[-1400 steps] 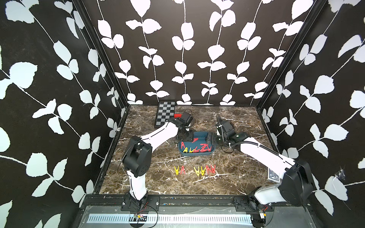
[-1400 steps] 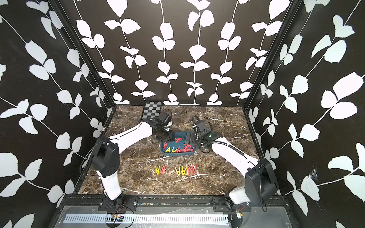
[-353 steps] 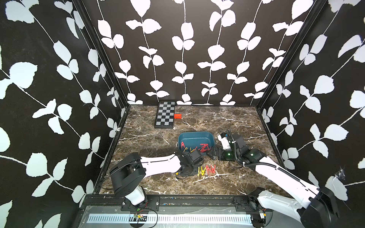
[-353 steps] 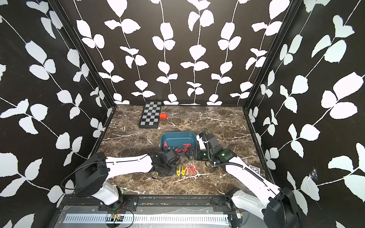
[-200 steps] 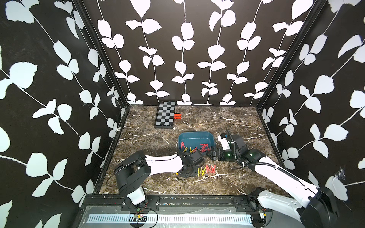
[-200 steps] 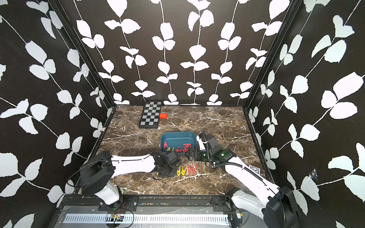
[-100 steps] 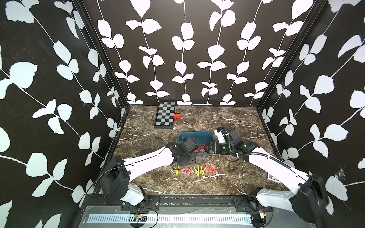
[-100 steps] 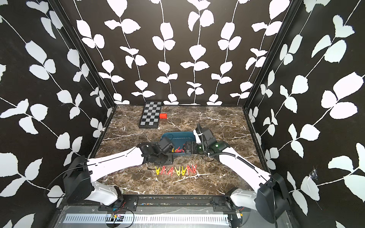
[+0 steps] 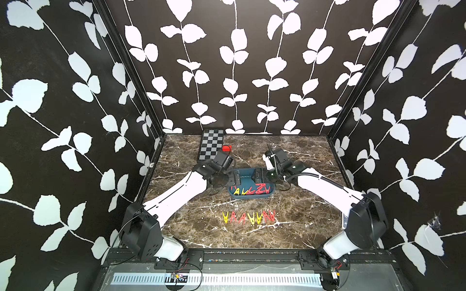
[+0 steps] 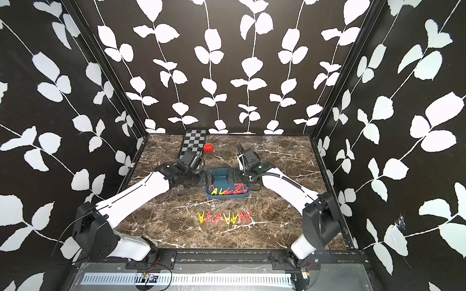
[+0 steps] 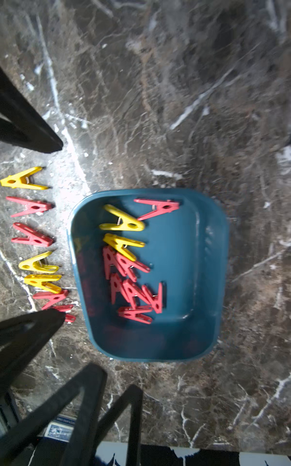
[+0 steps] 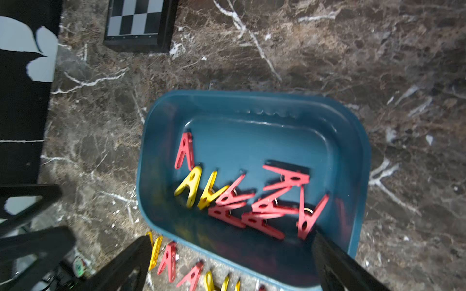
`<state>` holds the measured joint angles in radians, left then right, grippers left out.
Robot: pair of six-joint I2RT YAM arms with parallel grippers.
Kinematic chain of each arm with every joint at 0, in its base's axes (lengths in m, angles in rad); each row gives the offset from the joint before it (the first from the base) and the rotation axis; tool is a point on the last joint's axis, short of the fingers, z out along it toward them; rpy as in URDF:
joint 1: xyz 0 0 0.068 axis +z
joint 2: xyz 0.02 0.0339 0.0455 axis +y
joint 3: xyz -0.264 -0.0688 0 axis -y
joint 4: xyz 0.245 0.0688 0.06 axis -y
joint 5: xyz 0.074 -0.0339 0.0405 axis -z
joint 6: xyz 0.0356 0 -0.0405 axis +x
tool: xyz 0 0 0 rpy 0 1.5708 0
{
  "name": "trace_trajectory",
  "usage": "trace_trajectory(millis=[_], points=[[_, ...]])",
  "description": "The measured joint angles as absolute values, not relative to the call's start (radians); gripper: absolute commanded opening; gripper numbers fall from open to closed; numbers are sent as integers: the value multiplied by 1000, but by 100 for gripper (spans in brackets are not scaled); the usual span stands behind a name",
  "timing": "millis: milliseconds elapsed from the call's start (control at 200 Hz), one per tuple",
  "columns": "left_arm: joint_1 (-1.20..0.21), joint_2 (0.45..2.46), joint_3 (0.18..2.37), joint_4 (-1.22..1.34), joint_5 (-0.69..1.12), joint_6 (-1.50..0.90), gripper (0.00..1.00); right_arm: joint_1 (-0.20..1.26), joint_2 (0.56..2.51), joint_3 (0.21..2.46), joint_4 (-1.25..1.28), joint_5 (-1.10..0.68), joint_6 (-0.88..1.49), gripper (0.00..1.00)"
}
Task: Take the clothespins out of the storage box
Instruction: Pick up the clothespin from the storage box.
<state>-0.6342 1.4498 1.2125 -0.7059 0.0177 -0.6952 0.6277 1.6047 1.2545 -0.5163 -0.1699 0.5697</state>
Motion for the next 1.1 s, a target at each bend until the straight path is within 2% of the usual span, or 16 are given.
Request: trace_trajectory(millis=[475, 1100], points=[[-469, 1626, 1338, -698, 174, -545, 99, 628, 1832, 1353, -637, -126, 632, 99], [-411, 1658, 1374, -702, 252, -486, 99, 630, 2035, 1514, -645, -135, 669, 99]])
